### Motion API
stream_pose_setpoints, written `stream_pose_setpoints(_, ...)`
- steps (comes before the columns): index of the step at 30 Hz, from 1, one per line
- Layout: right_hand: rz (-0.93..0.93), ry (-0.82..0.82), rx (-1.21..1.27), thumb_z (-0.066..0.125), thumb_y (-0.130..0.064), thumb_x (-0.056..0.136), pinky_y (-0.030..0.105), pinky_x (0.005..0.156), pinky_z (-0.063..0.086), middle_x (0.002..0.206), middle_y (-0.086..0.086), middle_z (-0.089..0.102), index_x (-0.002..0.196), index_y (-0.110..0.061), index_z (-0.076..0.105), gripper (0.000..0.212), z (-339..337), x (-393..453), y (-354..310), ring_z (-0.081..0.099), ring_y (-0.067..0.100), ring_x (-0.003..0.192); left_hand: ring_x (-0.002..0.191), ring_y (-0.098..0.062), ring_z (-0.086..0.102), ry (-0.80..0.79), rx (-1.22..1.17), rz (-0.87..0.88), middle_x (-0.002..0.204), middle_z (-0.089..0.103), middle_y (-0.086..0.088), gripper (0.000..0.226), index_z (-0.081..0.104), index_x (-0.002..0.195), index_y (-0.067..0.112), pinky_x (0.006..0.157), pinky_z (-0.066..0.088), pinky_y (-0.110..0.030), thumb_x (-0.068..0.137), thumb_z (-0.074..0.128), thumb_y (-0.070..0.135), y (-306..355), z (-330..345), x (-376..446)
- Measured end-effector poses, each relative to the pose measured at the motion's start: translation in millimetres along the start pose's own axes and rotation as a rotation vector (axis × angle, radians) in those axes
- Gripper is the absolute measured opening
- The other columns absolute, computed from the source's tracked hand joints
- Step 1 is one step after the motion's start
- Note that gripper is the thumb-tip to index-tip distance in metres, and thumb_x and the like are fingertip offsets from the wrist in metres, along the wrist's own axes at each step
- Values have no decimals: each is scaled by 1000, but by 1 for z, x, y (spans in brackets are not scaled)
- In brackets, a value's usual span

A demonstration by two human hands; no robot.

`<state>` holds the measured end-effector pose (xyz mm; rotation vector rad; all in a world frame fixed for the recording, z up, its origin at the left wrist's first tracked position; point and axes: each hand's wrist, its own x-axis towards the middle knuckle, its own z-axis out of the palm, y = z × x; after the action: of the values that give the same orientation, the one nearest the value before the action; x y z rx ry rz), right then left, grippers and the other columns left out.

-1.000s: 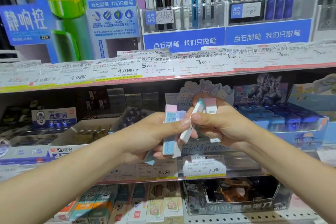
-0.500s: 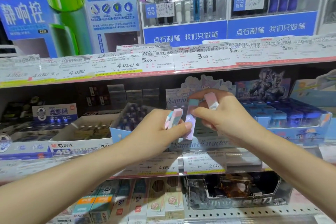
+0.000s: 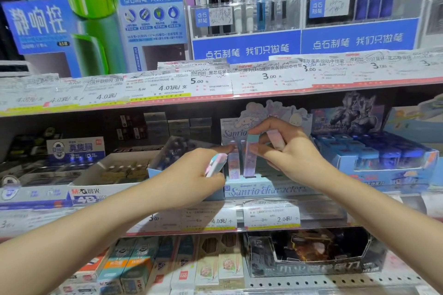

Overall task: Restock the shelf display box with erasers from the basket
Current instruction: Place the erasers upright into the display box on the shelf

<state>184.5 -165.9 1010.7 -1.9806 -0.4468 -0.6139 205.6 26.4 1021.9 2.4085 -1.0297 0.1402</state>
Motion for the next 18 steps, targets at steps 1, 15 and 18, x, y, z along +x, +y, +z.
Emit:
stream_pose_setpoints(1,-5,-6,-5,64,-5,82,4,47,33,63,0,49,88,-17,56,16,0,0,0,49,-4,44,41,-6,31,-5,-3,5,43,33,7,6,46,84,11,44,28,-17,88,50,11,-1,-1,1)
stream_pose_setpoints(15,-133,-147,-385,59,-23,83,0,78,34,90,-21,54,97,-22,67,17,-9,-5,13,49,-13,89,35,-5,31,-74,-22,13,40,37,8,16,47,73,6,42,24,-18,89,50,9,-3,-5,1)
stream_pose_setpoints(18,44,-191,-235,55,-15,86,8,62,40,79,-12,54,97,-20,64,15,-13,-4,6,54,-6,67,41,-6,31,-55,-52,-10,48,38,5,17,52,79,-1,48,31,-26,88,51,14,-4,-6,2)
